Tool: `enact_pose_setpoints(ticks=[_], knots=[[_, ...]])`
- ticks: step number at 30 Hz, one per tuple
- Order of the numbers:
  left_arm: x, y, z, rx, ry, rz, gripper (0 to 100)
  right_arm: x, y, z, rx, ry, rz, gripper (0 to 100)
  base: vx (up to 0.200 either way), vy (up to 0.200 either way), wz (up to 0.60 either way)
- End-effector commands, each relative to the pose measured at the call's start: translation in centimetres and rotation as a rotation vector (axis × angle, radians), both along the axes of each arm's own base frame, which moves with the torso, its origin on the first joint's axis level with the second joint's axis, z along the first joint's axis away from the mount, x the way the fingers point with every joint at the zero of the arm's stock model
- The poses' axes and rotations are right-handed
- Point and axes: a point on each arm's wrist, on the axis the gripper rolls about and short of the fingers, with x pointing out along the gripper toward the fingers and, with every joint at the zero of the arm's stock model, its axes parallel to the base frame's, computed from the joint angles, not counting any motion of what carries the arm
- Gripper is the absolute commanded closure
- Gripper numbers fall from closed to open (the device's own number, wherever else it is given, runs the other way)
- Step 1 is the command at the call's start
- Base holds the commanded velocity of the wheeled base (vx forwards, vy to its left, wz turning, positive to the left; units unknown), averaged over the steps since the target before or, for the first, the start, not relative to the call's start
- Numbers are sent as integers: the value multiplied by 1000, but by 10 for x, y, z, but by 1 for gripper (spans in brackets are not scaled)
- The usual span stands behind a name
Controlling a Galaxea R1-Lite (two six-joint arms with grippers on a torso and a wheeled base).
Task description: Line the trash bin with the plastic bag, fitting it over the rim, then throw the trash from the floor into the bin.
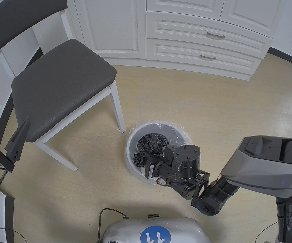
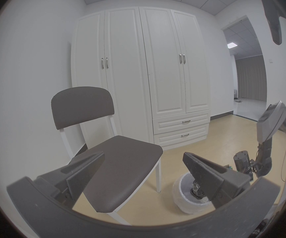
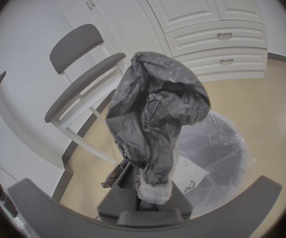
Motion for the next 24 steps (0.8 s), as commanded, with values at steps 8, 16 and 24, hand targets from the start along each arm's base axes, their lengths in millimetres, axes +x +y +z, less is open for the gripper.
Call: enact_pose_setpoints(ticks=[8, 16, 24], knots=[[1, 0, -1, 1, 6, 2, 0, 31, -3, -50, 55, -55, -39, 100, 0, 0, 0], [0, 0, -2, 3, 7, 2, 0, 39, -5, -50, 61, -64, -51, 100, 0, 0, 0], [0, 0, -1, 1, 3, 2, 0, 44, -7, -50, 59, -68, -65, 100, 0, 0, 0]])
